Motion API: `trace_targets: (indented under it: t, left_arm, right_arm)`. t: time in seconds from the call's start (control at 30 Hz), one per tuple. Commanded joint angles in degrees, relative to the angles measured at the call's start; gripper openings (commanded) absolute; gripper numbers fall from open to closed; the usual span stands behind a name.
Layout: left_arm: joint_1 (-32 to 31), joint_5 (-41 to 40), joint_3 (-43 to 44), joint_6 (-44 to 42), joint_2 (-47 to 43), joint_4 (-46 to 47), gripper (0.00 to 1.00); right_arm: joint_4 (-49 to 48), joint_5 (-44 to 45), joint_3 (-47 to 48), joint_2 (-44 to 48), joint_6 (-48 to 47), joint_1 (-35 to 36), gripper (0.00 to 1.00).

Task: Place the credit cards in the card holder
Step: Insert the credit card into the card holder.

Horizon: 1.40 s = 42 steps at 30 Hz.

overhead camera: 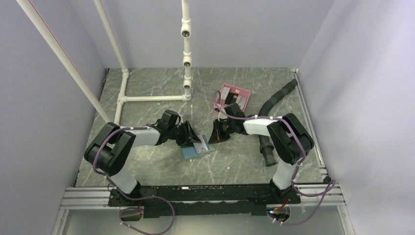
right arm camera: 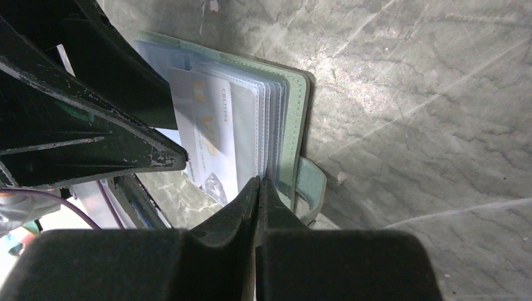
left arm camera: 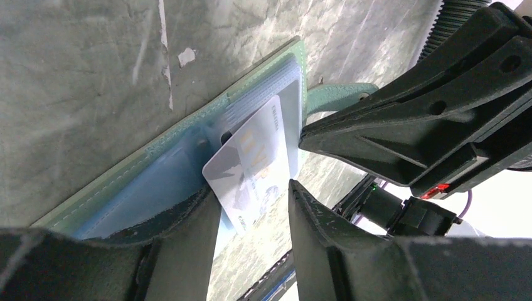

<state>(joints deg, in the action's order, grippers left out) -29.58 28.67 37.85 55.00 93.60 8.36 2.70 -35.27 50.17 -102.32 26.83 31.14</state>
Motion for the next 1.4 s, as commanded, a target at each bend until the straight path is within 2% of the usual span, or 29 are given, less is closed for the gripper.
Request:
trace_targets:
  t: [0.0,0.23,0.3,0.43,0.67,0.87,1.13,1.37]
  left_arm:
    - [-0.57,-1.55,3.73,-2.68,0.62,-3.54,0.48]
    - [-6.02,-4.94,10.93,-2.36,5.39,-4.70,0.50]
    - [-5.86,-4.37,9.47,-1.78,3.85,-4.24,0.53]
    - [-3.74,-4.77,7.21,-4.66,-1.36,-10.65,0.64]
    - [-3.11,-5.06,8.05,-7.82,-2.55,-15.38,0.69]
    - [-3.82,-4.00,9.18,-7.42,0.65,-11.90,0.66]
    - [-11.96,-8.65,14.85,-9.20,2.38,-13.54,0.66]
    - [-8.41,-8.10,10.02,-9.78,-2.66,-14.90,0.69]
  right_arm:
    - [-1.15,0.82,-1.04,-1.25,-0.10,0.49,0.01]
    - [-4.06,-1.22,-1.56,-1.76,1.85,1.40,0.00]
    - [-3.99,-0.58,-1.55,-1.65,2.13,1.37,0.00]
    - [-3.00,0.49,-1.57,-1.23,1.55,0.96,0.00]
    - [-3.05,0.61,-1.66,-1.29,1.47,0.94,0.00]
    - [-2.96,0.80,-1.31,-1.30,1.00,0.94,0.00]
    - [-3.47,0.37,-1.22,-1.40,1.81,1.16,0.00]
    - [-0.88,1.94,-1.03,0.55,1.09,1.16,0.00]
